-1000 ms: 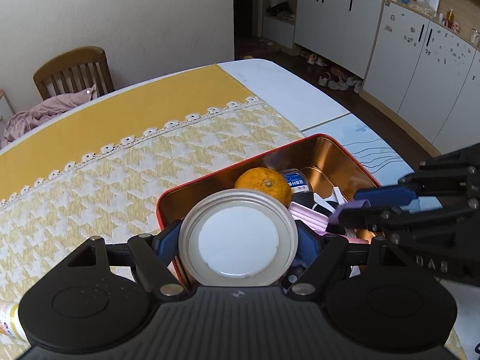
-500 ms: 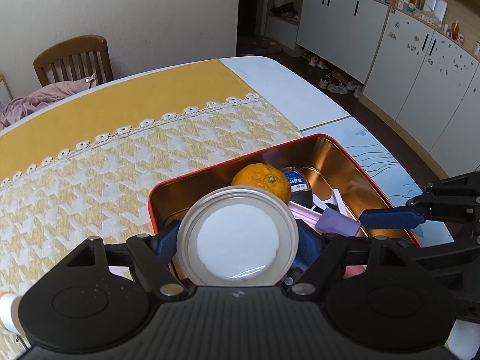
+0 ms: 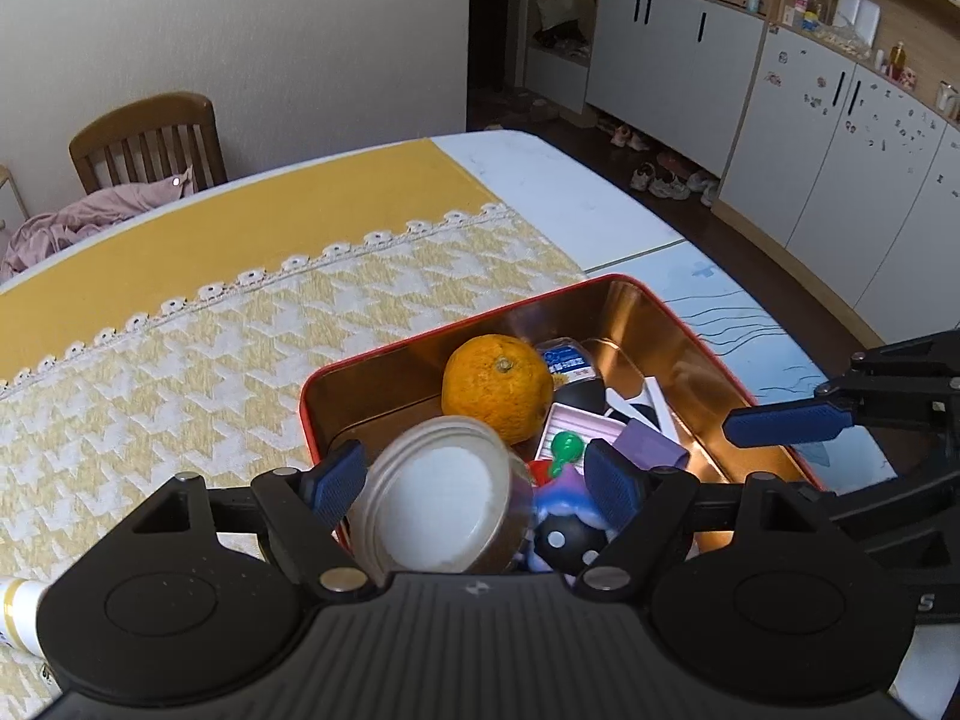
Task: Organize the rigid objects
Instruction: 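Open both tools to drop the eraser and round jar into the tin, then move both tools back toward the bottle and nail clipper on the cloth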
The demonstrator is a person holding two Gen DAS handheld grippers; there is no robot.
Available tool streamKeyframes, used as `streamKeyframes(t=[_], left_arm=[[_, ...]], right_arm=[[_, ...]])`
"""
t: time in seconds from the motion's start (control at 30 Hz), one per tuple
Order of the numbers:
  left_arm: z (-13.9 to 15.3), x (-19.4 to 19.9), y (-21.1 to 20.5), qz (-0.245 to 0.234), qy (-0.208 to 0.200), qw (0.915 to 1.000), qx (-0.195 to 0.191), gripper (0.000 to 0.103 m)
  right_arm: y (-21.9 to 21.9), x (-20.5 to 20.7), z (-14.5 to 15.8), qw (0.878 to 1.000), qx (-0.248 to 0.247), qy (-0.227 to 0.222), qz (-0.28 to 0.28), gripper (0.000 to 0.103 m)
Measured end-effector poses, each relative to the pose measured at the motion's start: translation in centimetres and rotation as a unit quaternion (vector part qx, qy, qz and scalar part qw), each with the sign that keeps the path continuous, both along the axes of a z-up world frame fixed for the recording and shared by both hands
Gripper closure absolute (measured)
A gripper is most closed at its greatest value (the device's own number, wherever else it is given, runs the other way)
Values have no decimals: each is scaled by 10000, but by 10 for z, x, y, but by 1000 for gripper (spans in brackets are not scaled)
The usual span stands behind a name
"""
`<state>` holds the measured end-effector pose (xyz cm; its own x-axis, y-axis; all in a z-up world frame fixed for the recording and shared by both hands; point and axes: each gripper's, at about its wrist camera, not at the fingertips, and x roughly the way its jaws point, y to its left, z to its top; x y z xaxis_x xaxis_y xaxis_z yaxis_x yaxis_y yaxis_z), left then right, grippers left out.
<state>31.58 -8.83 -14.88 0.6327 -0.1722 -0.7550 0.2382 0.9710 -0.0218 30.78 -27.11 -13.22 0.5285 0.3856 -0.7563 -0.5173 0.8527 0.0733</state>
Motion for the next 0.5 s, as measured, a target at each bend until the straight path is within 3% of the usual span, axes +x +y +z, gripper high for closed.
streamKeyframes(t=[0.5], left_arm=[[38, -41, 35, 124, -401, 9986, -334, 22]], right_arm=[[8, -27, 37, 9984, 465, -331, 30, 30]])
